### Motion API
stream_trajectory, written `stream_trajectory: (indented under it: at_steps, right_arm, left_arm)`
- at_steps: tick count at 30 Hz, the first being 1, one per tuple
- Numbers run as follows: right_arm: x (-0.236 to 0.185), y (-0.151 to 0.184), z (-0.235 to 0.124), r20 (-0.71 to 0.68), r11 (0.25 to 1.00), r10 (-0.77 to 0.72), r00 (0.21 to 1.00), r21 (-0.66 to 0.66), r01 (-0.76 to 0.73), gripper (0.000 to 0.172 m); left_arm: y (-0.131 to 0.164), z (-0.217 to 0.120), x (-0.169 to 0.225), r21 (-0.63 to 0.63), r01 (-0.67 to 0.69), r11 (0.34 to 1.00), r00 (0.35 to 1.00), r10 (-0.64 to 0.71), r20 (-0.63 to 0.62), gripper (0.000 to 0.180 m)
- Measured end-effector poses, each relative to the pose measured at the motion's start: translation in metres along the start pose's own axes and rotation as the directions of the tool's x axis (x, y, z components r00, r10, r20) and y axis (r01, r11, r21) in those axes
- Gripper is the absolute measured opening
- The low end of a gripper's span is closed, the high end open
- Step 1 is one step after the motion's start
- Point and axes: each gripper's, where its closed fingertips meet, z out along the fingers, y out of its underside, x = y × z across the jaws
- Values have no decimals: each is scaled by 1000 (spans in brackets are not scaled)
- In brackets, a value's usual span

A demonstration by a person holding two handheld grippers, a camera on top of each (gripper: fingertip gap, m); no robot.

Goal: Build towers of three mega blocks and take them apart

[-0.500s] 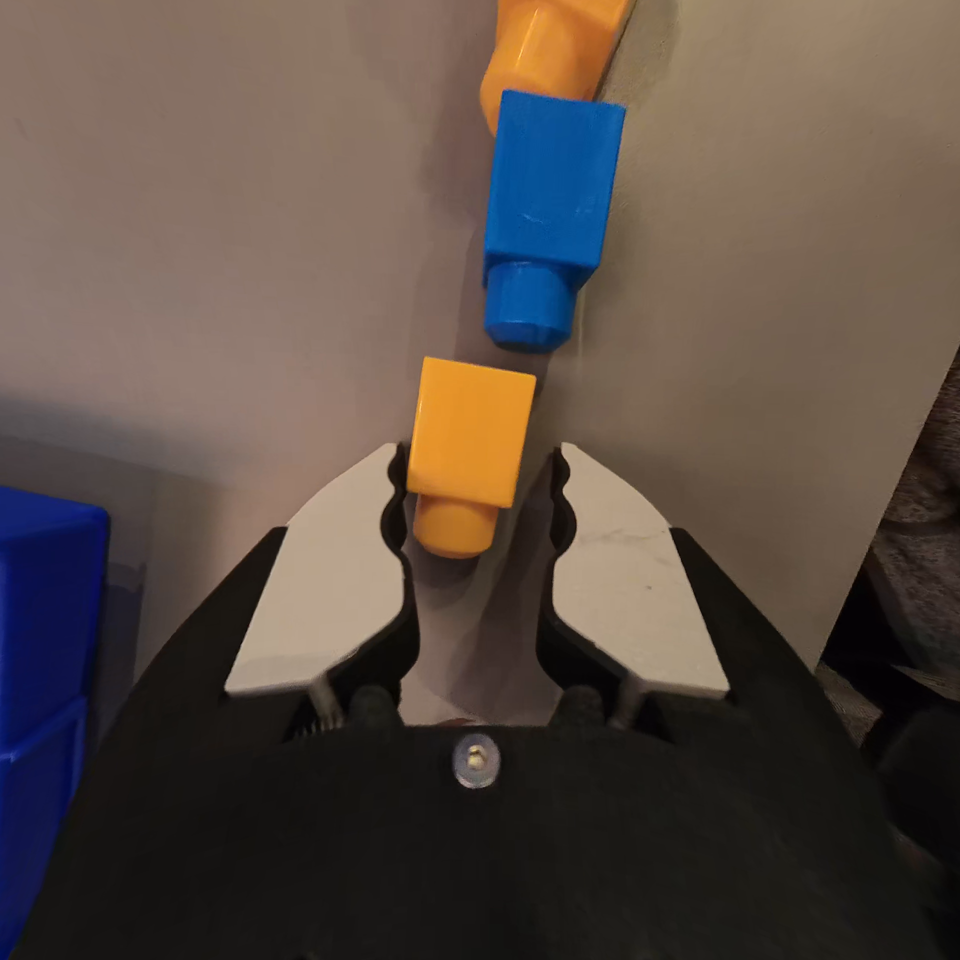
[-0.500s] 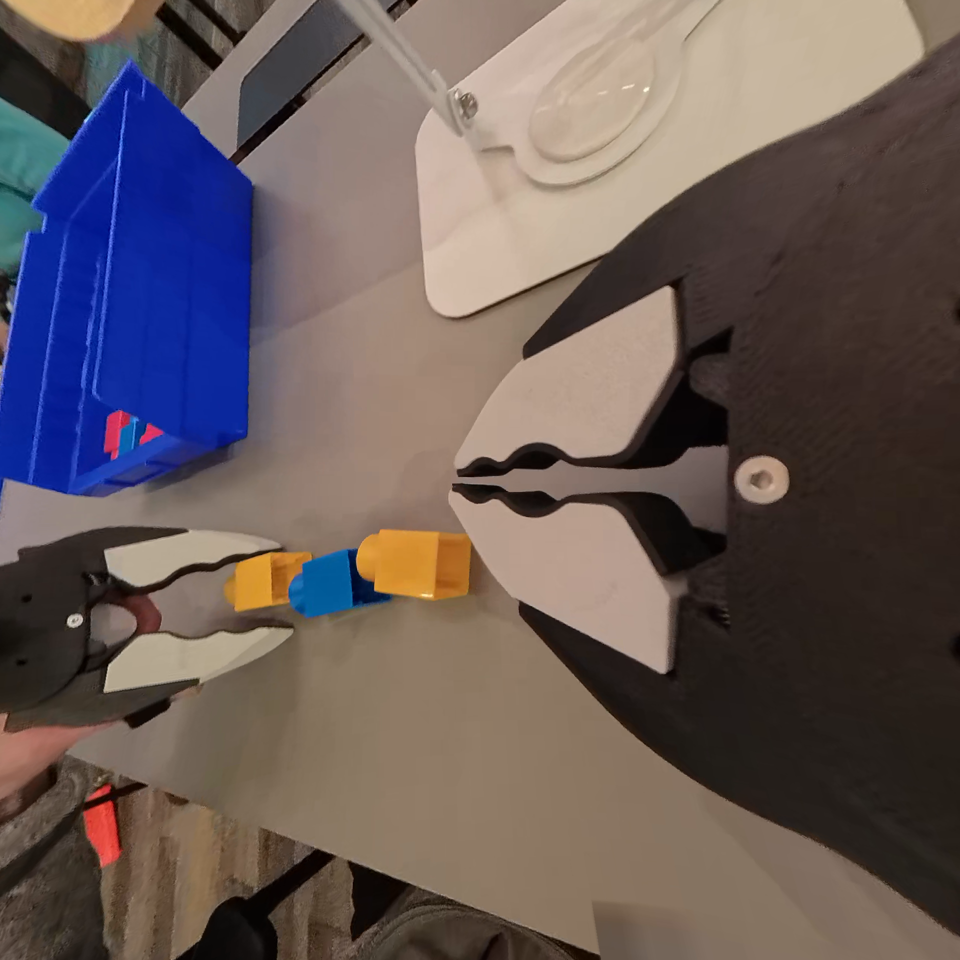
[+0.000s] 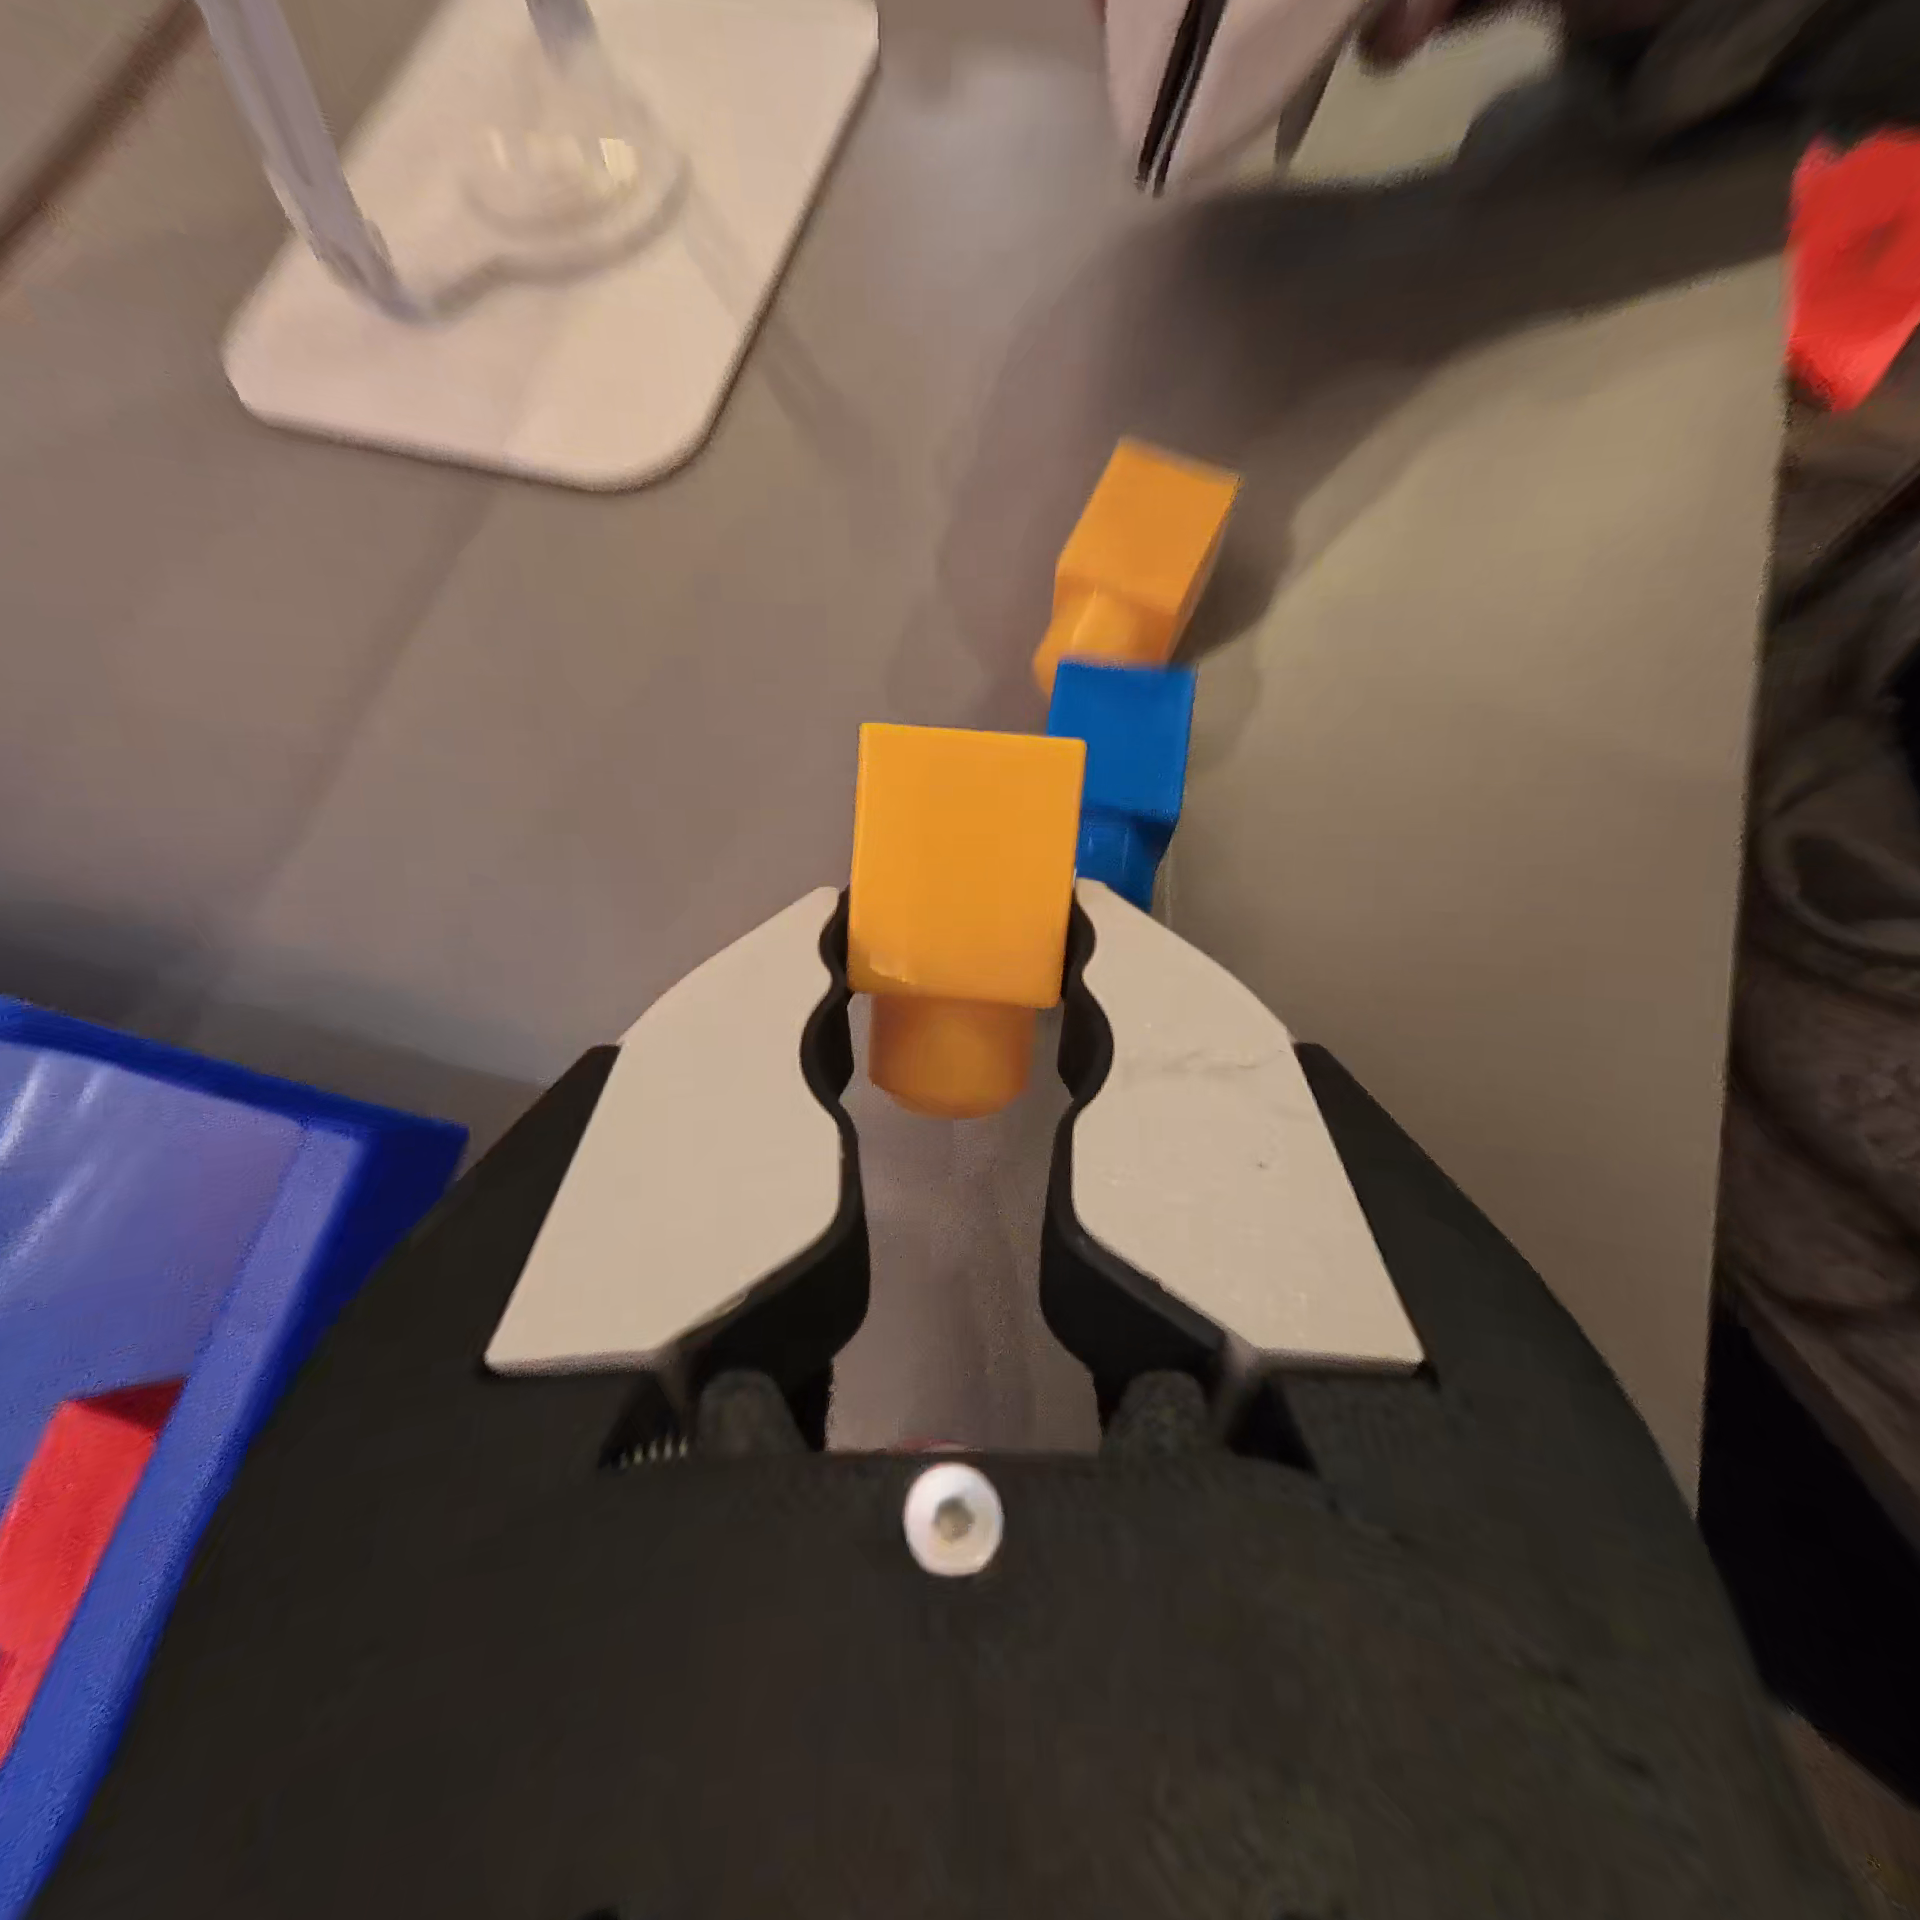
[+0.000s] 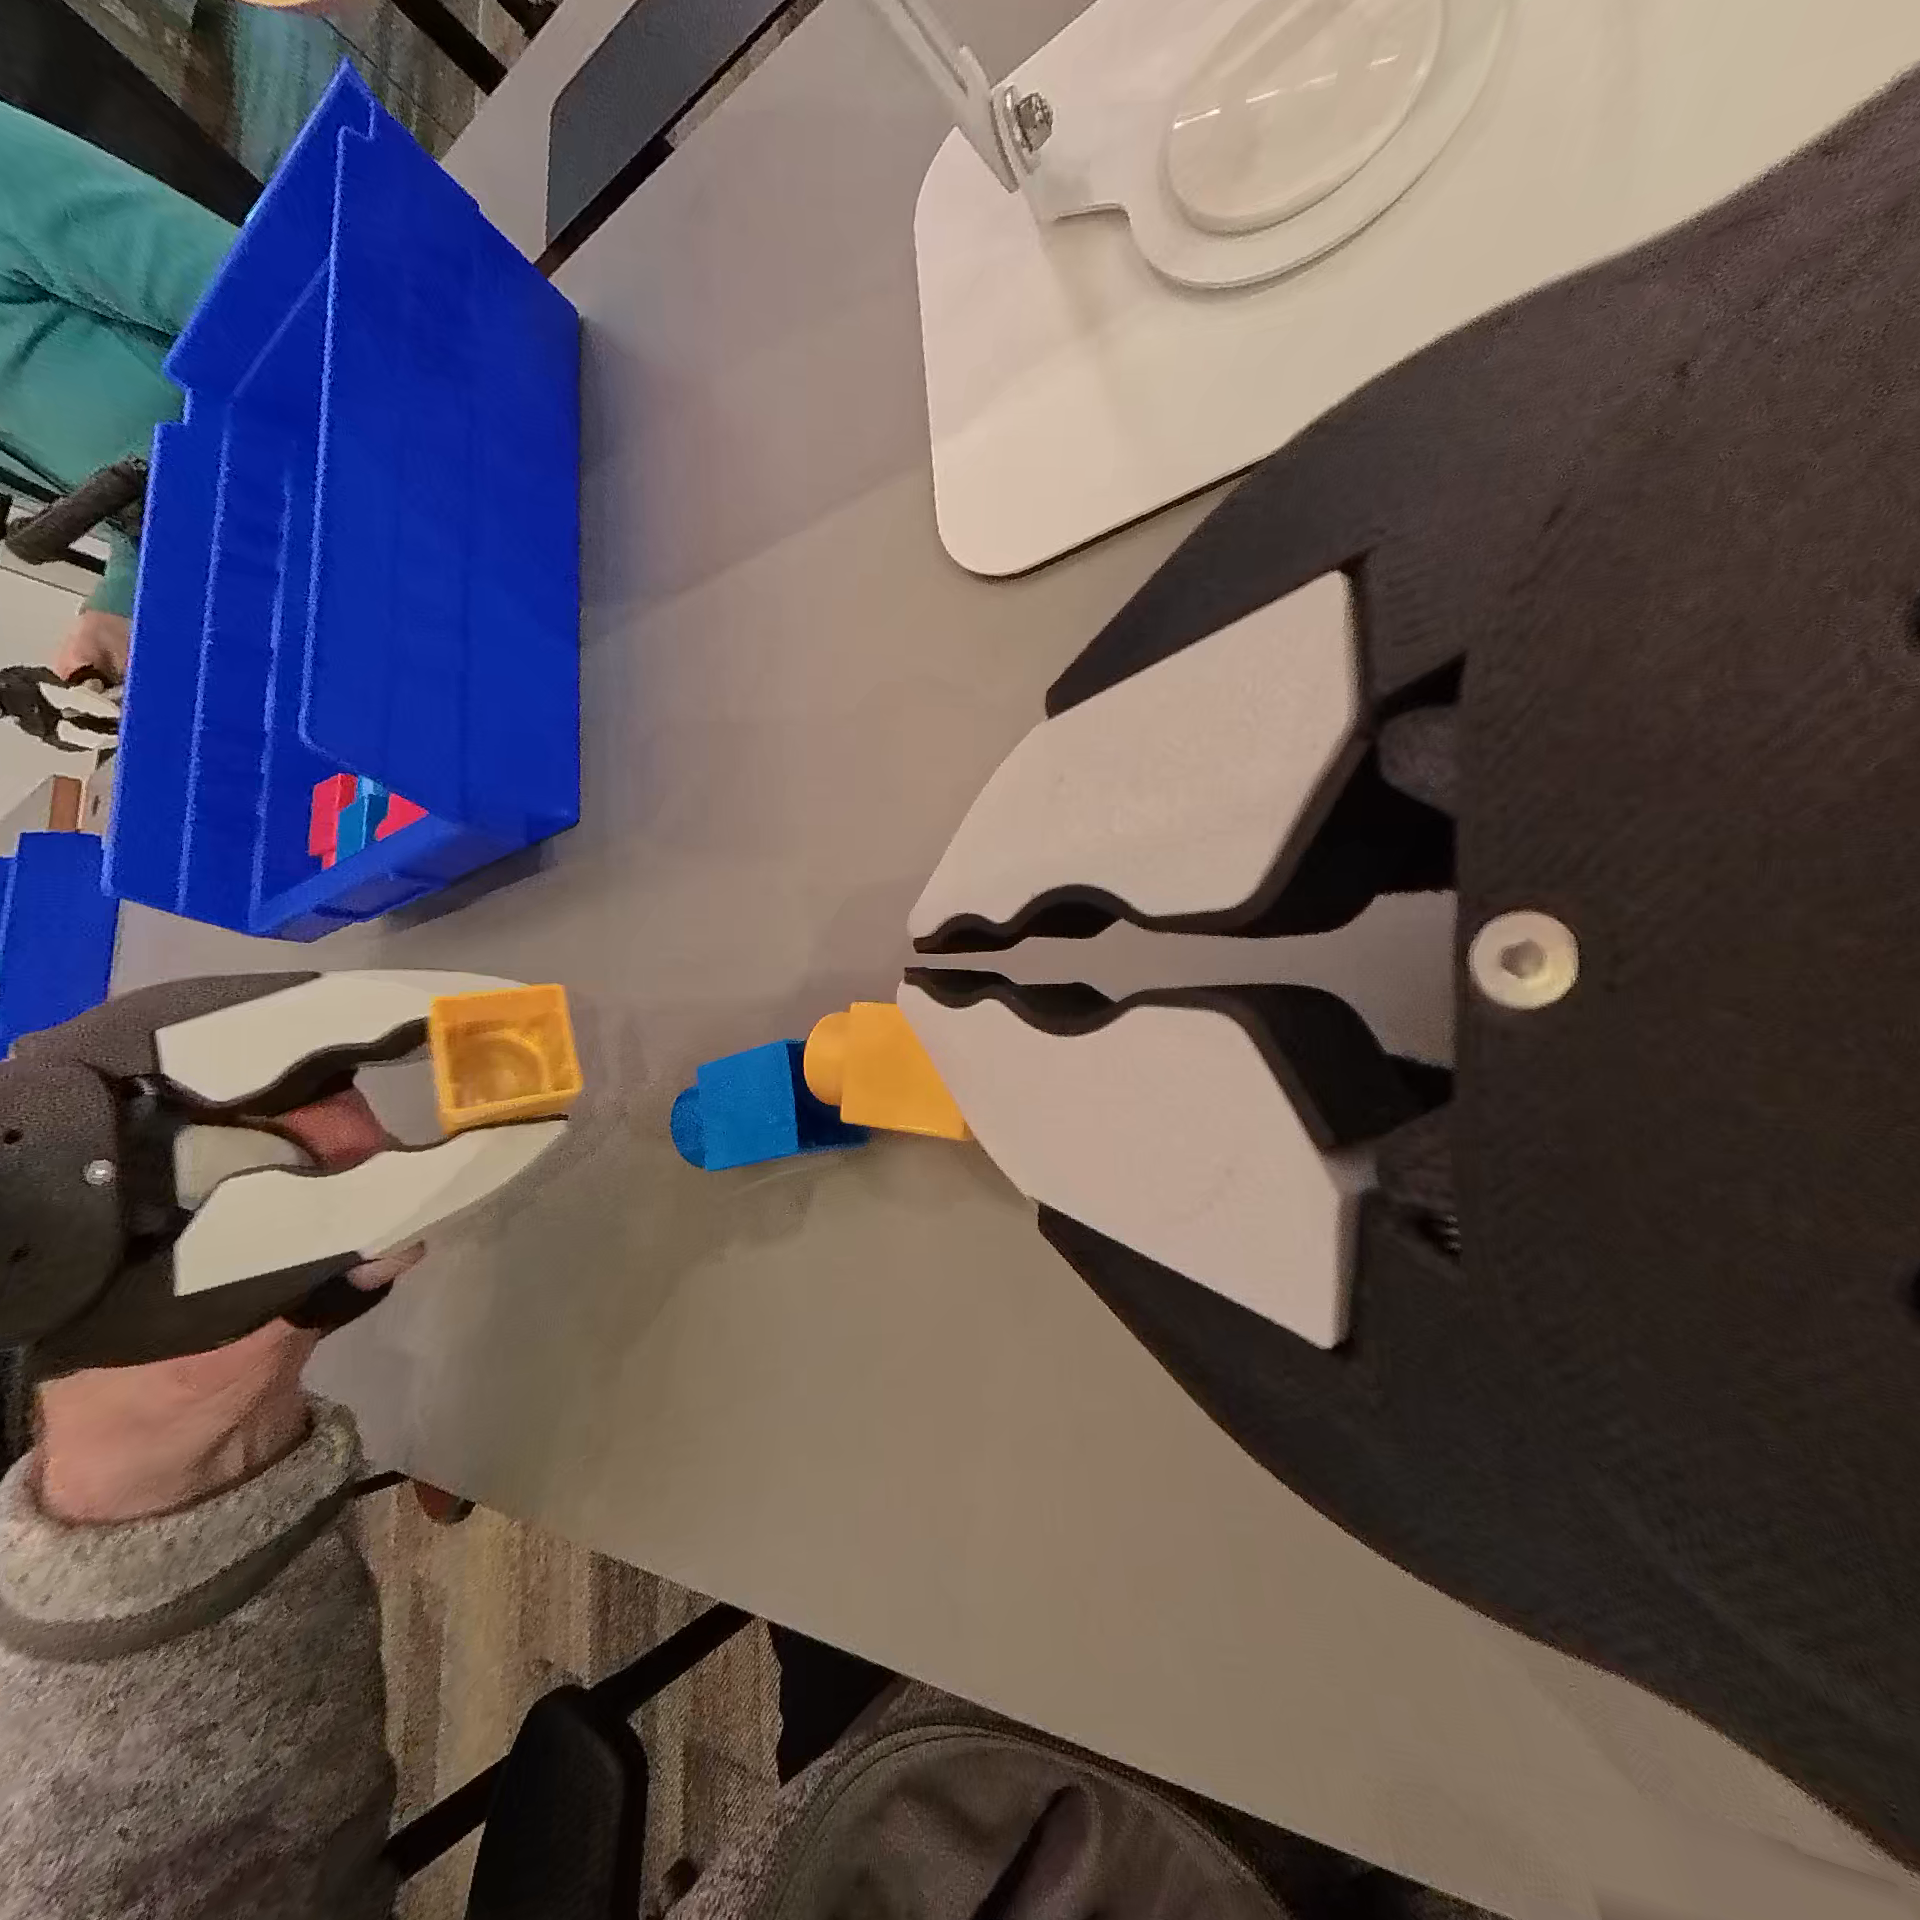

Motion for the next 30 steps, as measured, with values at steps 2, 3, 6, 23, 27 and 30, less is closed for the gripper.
stream_trajectory:
  at_steps: [2, 3, 6, 23, 27, 30]
  right_arm:
    - [0, -2, 0, -1, 1000, 3, 1000, 8, -3, 4]
    - [-1, -3, 0, 1, 1000, 4, 1000, 10, -4, 5]
    - [-5, -4, 2, 5, 1000, 6, 1000, 2, -6, 11]
    - [-27, 48, 57, 59, 943, 64, 996, -329, -41, 59]
    - [-27, 49, 63, 52, 934, 30, 998, -356, -9, 36]
    - [-21, 42, 57, 25, 945, -2, 1000, -326, 10, 36]
  left_arm:
    - [-20, -7, 0, 140, 12, 990, 1000, -9, -21, 36]
    - [-26, -9, -4, 180, 28, 983, 1000, -27, -8, 36]
    - [-41, -11, -10, 276, 39, 960, 999, -34, -21, 36]
    - [-90, 22, -23, 361, -47, 931, 996, 70, -50, 36]
    - [-95, 25, -23, 372, -45, 927, 996, 72, -60, 36]
    - [-97, 27, -25, 364, -56, 930, 995, 82, -56, 36]
